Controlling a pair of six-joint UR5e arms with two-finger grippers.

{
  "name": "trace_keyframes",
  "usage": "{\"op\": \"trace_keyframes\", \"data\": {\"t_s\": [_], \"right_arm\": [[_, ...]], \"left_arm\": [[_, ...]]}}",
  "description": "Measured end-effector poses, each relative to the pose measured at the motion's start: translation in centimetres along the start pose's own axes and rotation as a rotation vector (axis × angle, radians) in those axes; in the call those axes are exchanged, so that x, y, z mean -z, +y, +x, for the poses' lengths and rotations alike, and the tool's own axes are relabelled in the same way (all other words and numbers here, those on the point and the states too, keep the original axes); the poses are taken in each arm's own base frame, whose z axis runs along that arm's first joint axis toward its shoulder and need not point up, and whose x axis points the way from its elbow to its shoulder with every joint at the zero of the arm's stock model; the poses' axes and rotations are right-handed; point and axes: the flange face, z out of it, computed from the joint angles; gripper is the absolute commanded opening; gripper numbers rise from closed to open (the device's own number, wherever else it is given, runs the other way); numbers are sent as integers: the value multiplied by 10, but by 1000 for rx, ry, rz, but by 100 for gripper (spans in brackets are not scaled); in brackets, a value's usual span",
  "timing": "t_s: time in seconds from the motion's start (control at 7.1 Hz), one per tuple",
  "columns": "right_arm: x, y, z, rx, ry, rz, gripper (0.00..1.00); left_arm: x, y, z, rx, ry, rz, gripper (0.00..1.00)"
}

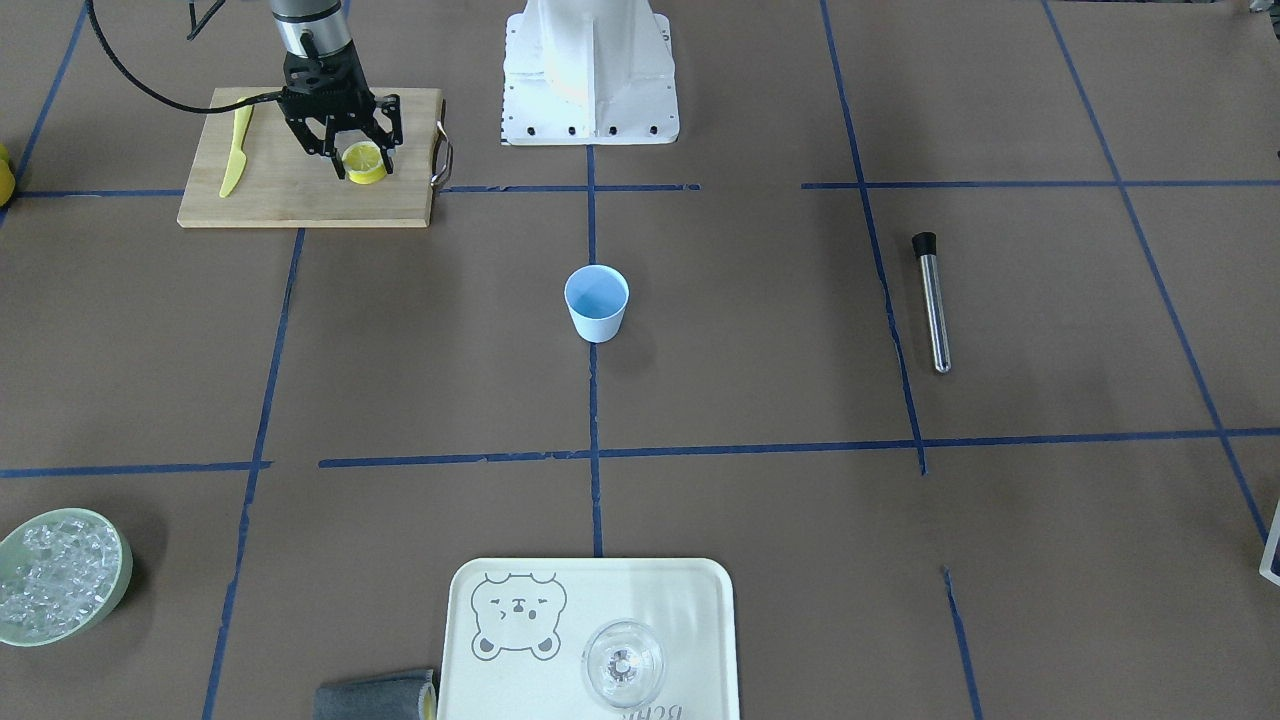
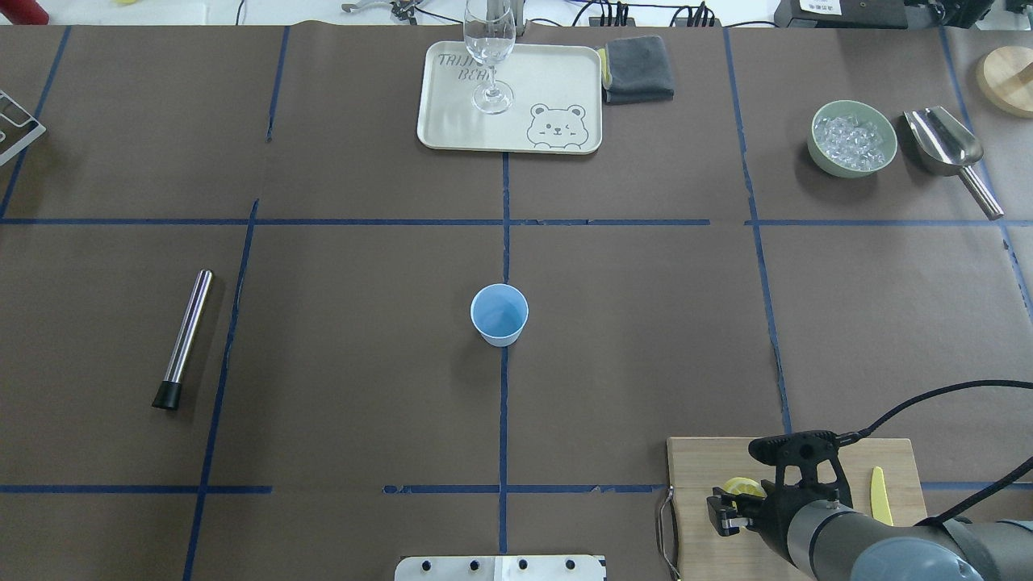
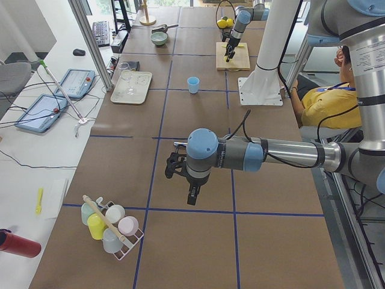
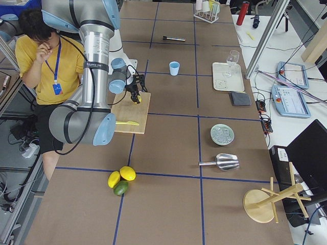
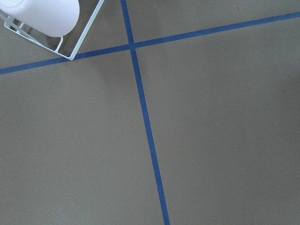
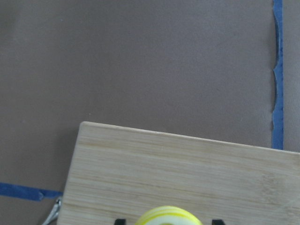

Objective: Squeeze lemon into cup
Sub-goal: 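Close the right gripper on the lemon slice's edge, then lift the lemon slice with the right gripper and carry it over the blue cup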

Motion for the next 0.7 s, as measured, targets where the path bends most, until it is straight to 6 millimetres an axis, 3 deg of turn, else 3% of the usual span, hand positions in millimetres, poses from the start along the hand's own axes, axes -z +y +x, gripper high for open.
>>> {"op": "trace_keyframes", "data": {"t_s": [0.42,0.7], "right_arm": [[37,-23,-12,-38,-66,20,3],[48,-37,-16,-64,-86,16,4]], "left_arm": [[-1,1,-1,3,0,-2,100],[-1,2,-1,4,0,-4,100]]}}
